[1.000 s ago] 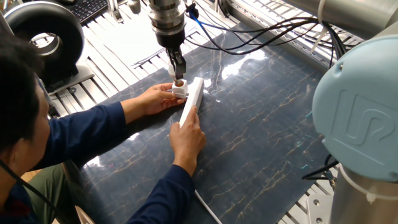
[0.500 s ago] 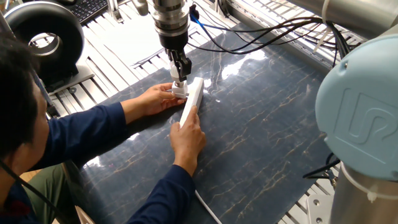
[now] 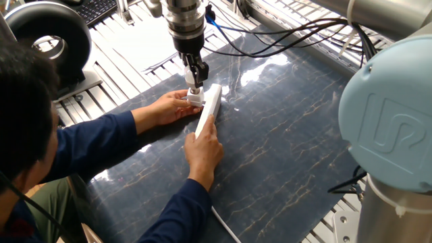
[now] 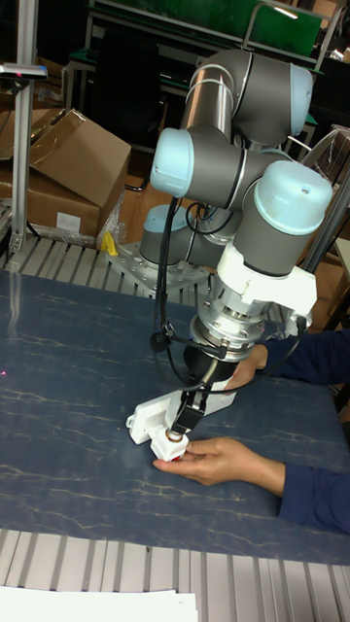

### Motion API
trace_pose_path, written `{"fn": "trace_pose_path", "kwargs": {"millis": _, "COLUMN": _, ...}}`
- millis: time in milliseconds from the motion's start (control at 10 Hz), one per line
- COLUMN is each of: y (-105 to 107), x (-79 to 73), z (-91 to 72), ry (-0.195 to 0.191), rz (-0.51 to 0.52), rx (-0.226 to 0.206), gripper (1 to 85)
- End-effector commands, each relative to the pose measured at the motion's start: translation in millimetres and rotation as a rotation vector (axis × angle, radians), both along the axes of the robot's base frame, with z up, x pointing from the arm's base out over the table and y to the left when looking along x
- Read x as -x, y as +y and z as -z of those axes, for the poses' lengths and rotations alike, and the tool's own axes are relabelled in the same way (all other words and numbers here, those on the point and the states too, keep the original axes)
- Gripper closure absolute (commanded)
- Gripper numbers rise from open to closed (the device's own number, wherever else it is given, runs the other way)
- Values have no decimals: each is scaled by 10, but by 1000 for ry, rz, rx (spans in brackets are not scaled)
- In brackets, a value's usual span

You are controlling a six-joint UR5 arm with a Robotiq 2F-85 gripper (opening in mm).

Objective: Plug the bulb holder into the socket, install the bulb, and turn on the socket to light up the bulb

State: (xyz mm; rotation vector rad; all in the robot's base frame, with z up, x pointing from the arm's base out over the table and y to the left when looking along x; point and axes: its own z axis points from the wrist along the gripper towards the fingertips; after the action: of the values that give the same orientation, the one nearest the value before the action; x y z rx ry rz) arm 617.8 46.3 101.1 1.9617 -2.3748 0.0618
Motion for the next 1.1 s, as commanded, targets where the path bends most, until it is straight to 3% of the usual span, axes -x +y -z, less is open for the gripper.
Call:
{"fn": "trace_pose_path", "kwargs": {"millis": 0, "y": 14, "x": -21, "z": 24, "ry": -1, "rz": -15, "rx": -11, "gripper": 840}}
{"fn": "trace_pose_path", "kwargs": {"millis": 700, "y": 7, "x": 61, "z": 159, "ry": 36, "rz": -62, "rx": -11, "gripper": 840}}
{"fn": "trace_pose_path", "kwargs": {"millis": 1000, "y": 12, "x": 44, "z": 127, "ry": 48, "rz": -56, "rx": 5, "gripper": 840}}
